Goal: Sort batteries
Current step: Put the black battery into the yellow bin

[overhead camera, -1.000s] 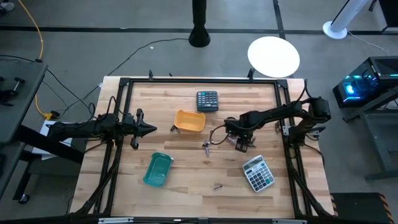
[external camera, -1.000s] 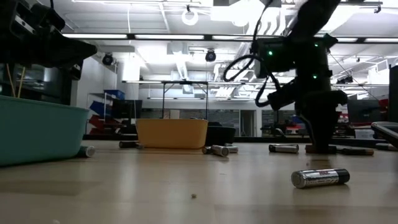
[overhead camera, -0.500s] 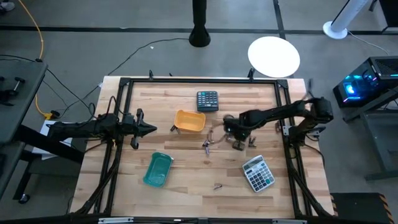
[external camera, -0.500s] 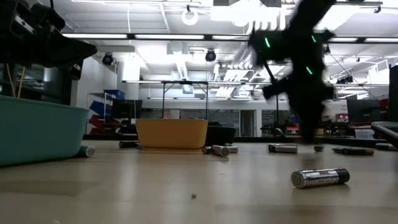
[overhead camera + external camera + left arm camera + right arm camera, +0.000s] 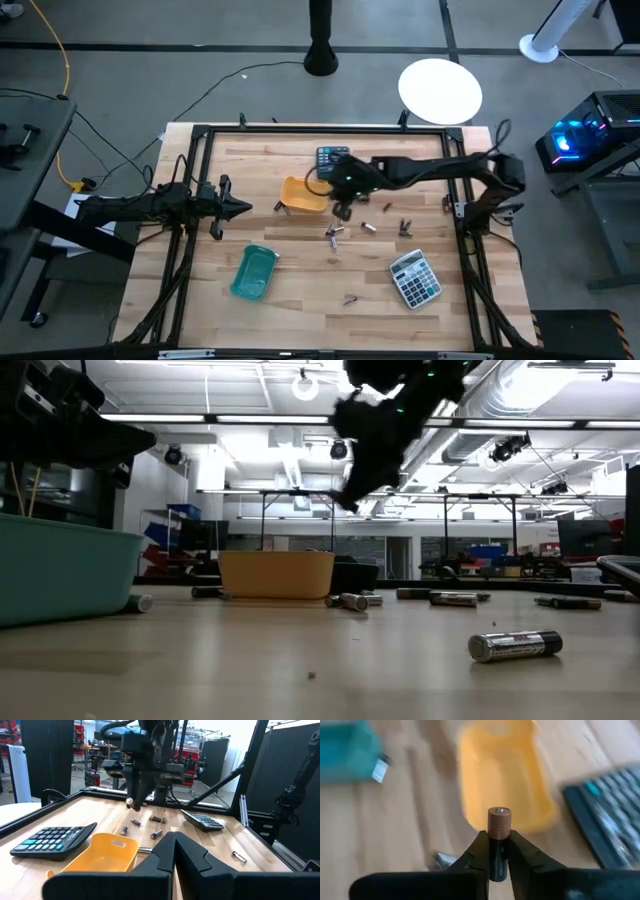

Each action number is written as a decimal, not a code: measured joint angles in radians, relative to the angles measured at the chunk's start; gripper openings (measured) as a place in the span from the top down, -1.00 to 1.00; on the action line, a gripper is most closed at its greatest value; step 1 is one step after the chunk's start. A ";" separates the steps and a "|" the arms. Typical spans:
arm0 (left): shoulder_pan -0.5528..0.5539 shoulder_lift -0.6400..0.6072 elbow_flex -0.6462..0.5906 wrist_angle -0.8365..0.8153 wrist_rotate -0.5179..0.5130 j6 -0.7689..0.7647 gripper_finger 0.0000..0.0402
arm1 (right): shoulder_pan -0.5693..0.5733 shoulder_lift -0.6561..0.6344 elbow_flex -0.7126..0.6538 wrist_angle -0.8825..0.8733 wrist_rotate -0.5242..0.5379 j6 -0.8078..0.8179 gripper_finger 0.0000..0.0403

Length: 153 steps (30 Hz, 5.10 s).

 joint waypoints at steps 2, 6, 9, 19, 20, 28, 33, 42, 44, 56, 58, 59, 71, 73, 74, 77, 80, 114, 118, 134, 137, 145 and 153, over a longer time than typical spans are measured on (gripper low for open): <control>0.000 0.000 0.000 0.000 0.000 0.000 1.00 | 0.001 0.050 0.027 0.042 -0.033 -0.019 0.82; 0.000 0.000 0.000 0.000 0.000 0.000 1.00 | 0.000 0.129 0.102 0.076 -0.046 -0.043 0.68; 0.000 0.000 0.000 0.000 0.000 0.000 1.00 | -0.005 0.167 0.162 0.034 -0.038 -0.051 0.52; 0.000 0.000 0.000 0.000 0.000 0.000 1.00 | -0.063 0.167 0.328 -0.389 0.077 -0.264 0.10; 0.000 0.000 0.000 0.000 0.000 0.000 1.00 | -0.080 0.163 0.328 -0.438 0.090 -0.287 0.09; 0.000 0.000 0.000 0.000 0.000 0.000 1.00 | -0.301 0.151 0.191 -0.479 0.054 -0.404 0.10; 0.000 0.000 0.000 0.000 0.000 0.000 1.00 | -0.375 0.151 0.125 -0.400 0.046 -0.564 0.10; 0.000 0.000 0.000 0.000 0.000 0.000 1.00 | -0.380 0.196 0.039 -0.263 0.045 -0.665 0.10; 0.000 0.000 0.000 0.000 0.000 0.000 1.00 | -0.380 0.237 0.036 -0.250 0.052 -0.644 0.10; 0.000 0.000 0.000 0.000 0.000 0.000 1.00 | -0.376 0.328 0.067 -0.321 0.018 -0.502 0.75; 0.000 0.000 0.000 0.000 0.000 0.000 1.00 | -0.377 0.292 0.063 -0.353 -0.016 -0.484 0.89; 0.000 0.000 0.000 0.000 0.000 0.000 1.00 | -0.377 0.271 0.059 -0.379 -0.029 -0.465 0.88; 0.000 0.003 0.000 0.000 -0.001 0.000 1.00 | -0.239 -0.028 0.058 -0.172 -0.322 -0.138 0.82; 0.000 0.003 0.000 0.000 0.000 0.000 1.00 | -0.190 -0.014 0.059 -0.087 -0.298 -0.087 0.72; 0.000 0.003 0.000 0.000 -0.001 0.000 1.00 | -0.165 0.000 0.058 -0.053 -0.281 -0.069 0.67; 0.000 0.003 0.000 0.000 -0.001 0.000 1.00 | -0.101 0.039 0.057 0.032 -0.194 -0.013 0.53; 0.000 0.003 0.000 0.000 0.000 0.000 1.00 | -0.066 0.071 0.057 0.071 -0.101 0.009 0.40; -0.001 0.845 0.785 -0.745 -0.131 -0.256 1.00 | -0.154 0.058 0.495 -0.483 -0.119 -0.090 0.09; 0.005 0.984 0.745 -0.701 -0.175 -0.367 0.98 | -0.150 0.024 0.506 -0.607 -0.066 -0.110 0.09; 0.162 1.475 0.723 -0.481 -0.113 -0.513 0.12 | -0.140 -0.341 0.292 -0.738 0.148 -0.009 0.09; 0.186 1.522 0.723 -0.418 -0.095 -0.533 0.09 | -0.140 -0.396 0.240 -0.700 0.179 0.032 0.09; 0.210 1.631 0.732 -0.426 -0.063 -0.532 0.08 | -0.140 -0.433 0.195 -0.683 0.184 0.080 0.09; 0.210 1.610 0.728 -0.497 -0.097 -0.458 0.84 | -0.139 -0.433 0.195 -0.661 0.184 0.081 0.09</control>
